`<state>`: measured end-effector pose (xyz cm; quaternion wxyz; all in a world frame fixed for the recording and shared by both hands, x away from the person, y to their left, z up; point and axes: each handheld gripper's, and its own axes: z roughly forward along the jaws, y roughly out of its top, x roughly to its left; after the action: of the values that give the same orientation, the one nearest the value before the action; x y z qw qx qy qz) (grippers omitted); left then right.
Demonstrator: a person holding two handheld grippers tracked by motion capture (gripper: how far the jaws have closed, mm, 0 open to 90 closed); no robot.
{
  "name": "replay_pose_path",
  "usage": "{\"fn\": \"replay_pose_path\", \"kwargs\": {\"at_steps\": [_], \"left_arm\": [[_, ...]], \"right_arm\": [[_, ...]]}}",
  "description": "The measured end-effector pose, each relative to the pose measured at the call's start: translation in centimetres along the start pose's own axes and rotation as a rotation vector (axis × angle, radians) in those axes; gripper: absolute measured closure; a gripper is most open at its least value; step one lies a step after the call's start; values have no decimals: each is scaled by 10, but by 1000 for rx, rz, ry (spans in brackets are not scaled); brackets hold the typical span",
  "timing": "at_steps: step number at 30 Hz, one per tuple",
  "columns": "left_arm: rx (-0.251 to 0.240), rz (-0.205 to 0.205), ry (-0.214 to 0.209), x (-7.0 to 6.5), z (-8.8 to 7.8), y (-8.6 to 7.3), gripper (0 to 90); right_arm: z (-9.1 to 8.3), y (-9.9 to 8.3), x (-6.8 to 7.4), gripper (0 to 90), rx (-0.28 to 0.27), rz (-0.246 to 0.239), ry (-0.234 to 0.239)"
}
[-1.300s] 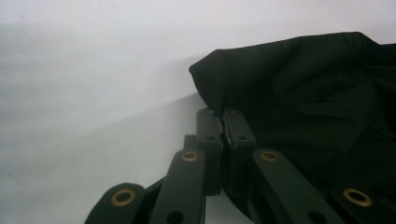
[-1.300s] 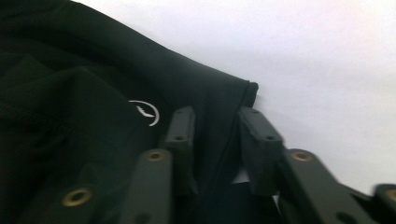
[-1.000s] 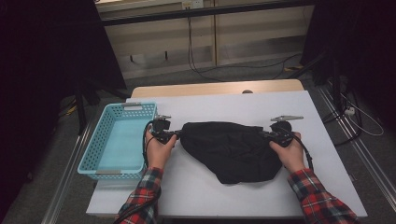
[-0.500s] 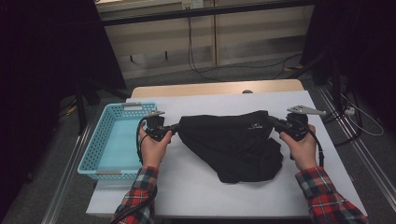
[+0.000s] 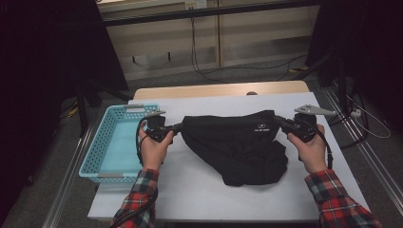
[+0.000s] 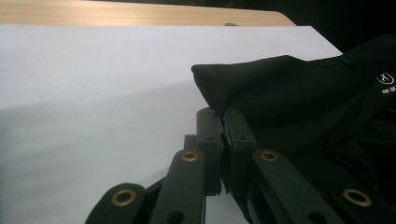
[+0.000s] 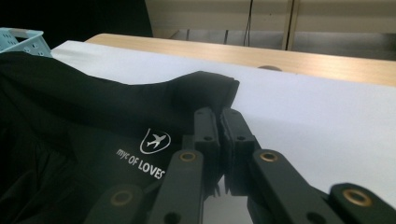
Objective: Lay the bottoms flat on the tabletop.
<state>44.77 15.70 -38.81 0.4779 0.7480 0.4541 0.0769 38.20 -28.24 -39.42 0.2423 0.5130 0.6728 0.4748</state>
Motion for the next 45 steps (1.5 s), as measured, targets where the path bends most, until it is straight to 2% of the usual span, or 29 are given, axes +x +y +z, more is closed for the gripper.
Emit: {"fn": "replay_pose_path", "kwargs": {"at_steps": [8,12,20,27,31,34,36,38,39,40,41,42,43,44,45], "left_arm": [[-33,28,-1,-8,-8,29,869],[-23,22,-5,-7,-4,28,869],[3,10,-20,-5,5,23,869],[19,-3,-23,3,16,30,869],[29,-10,-19,9,26,39,868],[36,-12,-16,15,33,50,869],[31,-7,-6,20,39,67,870],[-7,40,16,21,43,87,872],[-42,46,32,21,44,104,871],[-82,51,52,22,45,115,860],[-116,55,93,24,48,124,779],[-100,11,107,26,52,129,541],[-74,-13,114,27,54,130,320],[-59,0,118,27,55,127,281],[-38,6,111,27,57,121,304]], "right_arm": [[-11,24,2,865,-49,-31,-18],[-12,26,1,865,-50,-31,-15],[-11,15,-4,865,-33,-25,-14],[-4,16,-8,864,-28,-32,-14],[4,19,-12,865,-15,-33,-14],[15,28,-18,865,5,-47,-21],[26,42,-23,866,15,-44,-35],[41,64,-28,867,7,-46,-63],[47,74,-29,866,-13,-53,-82],[55,94,-29,862,-50,-58,-117],[60,107,-30,826,-90,-51,-151],[66,117,-31,706,-117,-17,-181],[73,122,-32,594,-99,19,-185],[76,123,-30,567,-64,17,-196],[78,121,-28,525,-56,7,-202]]}}
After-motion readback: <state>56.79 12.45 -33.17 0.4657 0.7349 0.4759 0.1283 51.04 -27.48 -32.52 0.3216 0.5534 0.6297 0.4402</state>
